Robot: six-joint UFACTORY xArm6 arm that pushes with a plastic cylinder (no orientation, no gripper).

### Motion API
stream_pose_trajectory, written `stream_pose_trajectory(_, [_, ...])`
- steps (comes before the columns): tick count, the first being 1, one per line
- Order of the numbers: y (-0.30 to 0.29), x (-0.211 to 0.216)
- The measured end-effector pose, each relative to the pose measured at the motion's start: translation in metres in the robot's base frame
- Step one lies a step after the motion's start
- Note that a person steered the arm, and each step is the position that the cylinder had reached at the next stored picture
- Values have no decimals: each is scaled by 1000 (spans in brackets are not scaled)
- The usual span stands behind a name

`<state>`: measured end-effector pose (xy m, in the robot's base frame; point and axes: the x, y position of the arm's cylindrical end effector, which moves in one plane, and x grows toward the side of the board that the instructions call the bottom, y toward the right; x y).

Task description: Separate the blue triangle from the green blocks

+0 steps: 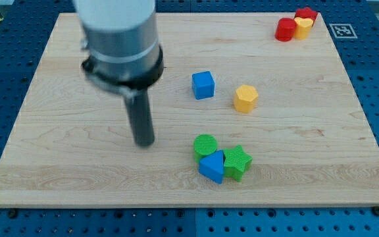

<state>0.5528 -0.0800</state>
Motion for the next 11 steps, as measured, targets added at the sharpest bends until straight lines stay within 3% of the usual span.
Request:
stream_pose_trajectory(1, [13,66])
stream_pose_trajectory(2, [61,66])
stream_pose_trajectory(3, [187,66])
stream_pose_trajectory(4, [204,66])
stream_pose_trajectory(7, [165,44])
stream_pose_trajectory(11, [66,35])
